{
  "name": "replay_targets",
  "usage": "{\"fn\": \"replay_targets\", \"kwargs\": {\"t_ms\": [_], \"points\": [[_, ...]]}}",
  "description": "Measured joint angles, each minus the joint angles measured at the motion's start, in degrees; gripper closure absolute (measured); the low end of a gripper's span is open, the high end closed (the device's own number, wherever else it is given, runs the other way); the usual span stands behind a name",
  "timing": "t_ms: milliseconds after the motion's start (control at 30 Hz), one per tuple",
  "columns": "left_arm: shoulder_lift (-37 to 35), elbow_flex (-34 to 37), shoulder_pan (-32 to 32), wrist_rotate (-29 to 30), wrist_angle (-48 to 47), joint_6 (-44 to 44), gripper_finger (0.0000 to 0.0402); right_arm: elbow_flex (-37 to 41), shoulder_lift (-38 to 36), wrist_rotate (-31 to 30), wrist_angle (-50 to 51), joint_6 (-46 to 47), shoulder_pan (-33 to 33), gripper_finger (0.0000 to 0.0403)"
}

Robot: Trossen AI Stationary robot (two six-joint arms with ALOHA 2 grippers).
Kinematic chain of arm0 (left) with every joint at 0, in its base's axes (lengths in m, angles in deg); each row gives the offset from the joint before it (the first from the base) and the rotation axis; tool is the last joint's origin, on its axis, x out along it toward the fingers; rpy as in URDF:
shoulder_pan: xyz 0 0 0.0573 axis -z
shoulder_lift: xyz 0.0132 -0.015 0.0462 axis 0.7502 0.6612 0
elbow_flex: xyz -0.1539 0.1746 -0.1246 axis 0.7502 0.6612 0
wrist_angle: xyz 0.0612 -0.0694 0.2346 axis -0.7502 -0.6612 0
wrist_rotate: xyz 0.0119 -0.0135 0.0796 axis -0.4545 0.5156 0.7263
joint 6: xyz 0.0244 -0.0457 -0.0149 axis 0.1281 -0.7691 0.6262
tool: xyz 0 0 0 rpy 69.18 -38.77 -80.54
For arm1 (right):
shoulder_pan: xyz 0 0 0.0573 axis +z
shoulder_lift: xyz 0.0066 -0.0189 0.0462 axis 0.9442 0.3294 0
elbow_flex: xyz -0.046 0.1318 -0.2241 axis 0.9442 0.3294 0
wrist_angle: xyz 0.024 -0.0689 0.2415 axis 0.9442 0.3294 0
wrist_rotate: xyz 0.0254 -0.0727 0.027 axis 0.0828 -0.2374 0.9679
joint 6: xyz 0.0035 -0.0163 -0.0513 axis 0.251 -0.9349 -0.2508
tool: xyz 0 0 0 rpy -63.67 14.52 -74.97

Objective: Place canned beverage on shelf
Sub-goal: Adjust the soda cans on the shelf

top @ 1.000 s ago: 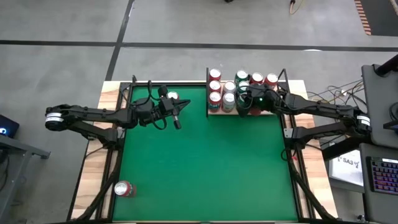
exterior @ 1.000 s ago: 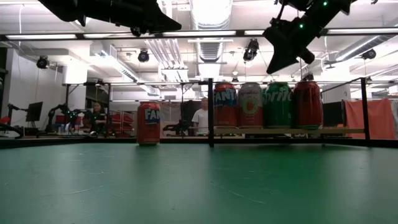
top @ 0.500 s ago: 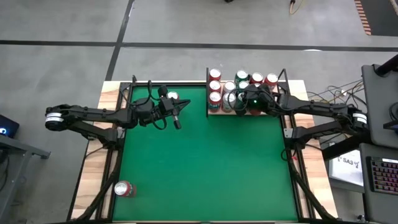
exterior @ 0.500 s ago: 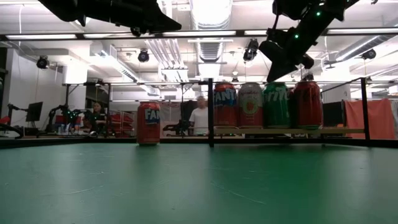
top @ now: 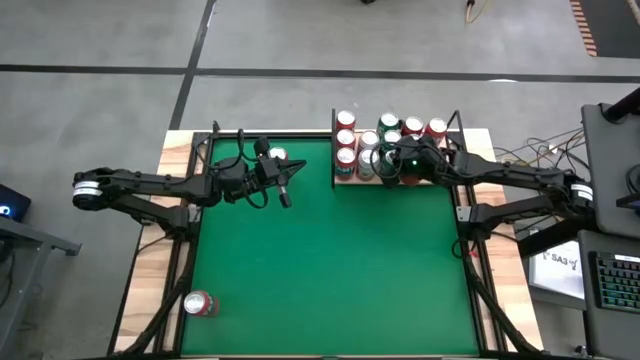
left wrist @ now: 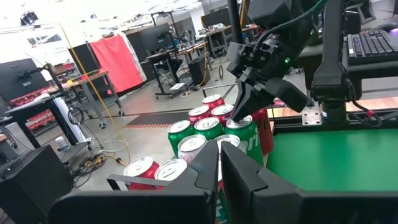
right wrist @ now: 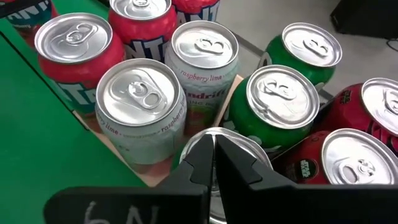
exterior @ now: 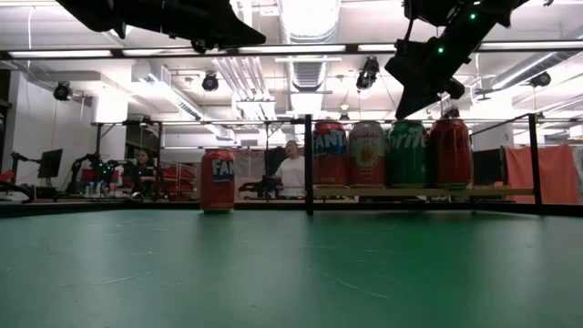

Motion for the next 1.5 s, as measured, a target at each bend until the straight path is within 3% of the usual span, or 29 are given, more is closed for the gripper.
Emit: {"fn": "replay_targets", "kwargs": {"t_ms": [300, 767, 1100, 1500], "points": [[-0.01, -0.02, 0.00, 0.01, 2.44, 0.00, 0.0400, -2.90, -0.37, -0.45, -0.84, -2.24, -1.38, 0.0394], [-0.02, -0.02, 0.00, 0.02, 3.80, -0.66, 0.0400, -4.17, 3.11, -0.44, -1.69, -4.37, -12.89, 0.0394], [-0.02, -0.02, 0.00, 0.02, 3.82, -1.43, 0.0400, -4.89, 6.21, -0.46, -2.54, -5.48, -13.20, 0.0394], [-0.02, -0.02, 0.00, 0.02, 3.89, -1.77, 0.0400, -14.56, 5.53, -0.64, 13.25, -1.00, -15.00, 0.0394]]}}
